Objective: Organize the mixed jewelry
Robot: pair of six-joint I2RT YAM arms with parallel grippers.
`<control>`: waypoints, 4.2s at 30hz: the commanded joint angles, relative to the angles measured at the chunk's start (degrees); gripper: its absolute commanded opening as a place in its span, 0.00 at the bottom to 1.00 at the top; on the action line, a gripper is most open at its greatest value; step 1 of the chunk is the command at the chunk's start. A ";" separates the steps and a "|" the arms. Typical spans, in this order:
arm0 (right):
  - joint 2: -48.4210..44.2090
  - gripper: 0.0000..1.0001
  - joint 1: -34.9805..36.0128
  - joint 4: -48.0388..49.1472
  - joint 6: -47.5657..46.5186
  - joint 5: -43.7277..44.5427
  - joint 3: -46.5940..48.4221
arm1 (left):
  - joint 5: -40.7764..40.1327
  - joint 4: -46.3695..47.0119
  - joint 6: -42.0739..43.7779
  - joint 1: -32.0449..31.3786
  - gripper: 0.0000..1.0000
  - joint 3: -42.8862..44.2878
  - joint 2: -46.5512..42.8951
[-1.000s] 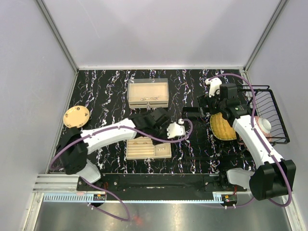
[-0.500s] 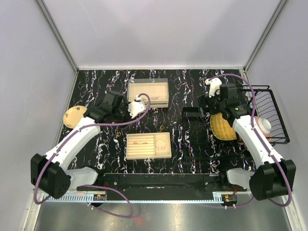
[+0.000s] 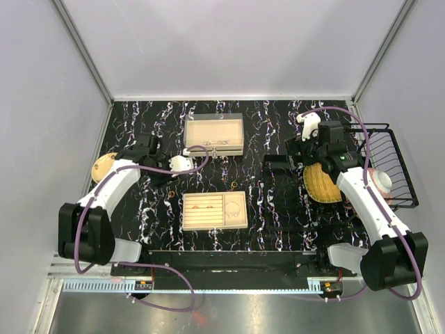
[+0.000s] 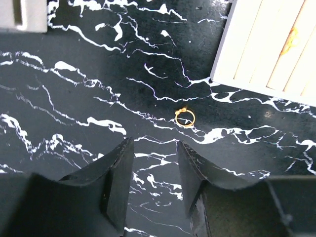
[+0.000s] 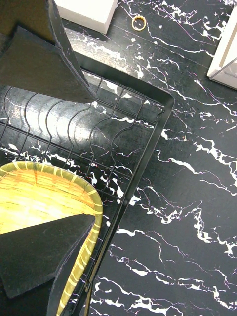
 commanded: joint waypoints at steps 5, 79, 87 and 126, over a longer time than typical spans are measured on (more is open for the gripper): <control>-1.80 1.00 -0.22 0.53 -0.04 -2.90 0.82 | 3.99 2.24 13.62 0.35 0.45 0.30 4.15; 8.57 0.99 0.22 -2.81 -3.12 -7.48 3.81 | 2.24 -0.93 33.14 -3.34 0.43 -0.14 13.12; 8.13 1.00 0.22 -2.64 -3.29 -7.12 3.28 | 0.74 -0.93 33.93 -3.69 0.43 -0.14 13.47; 8.39 0.99 0.22 -2.46 -3.47 -5.54 2.75 | -1.63 -0.49 35.43 -3.69 0.34 -1.72 16.28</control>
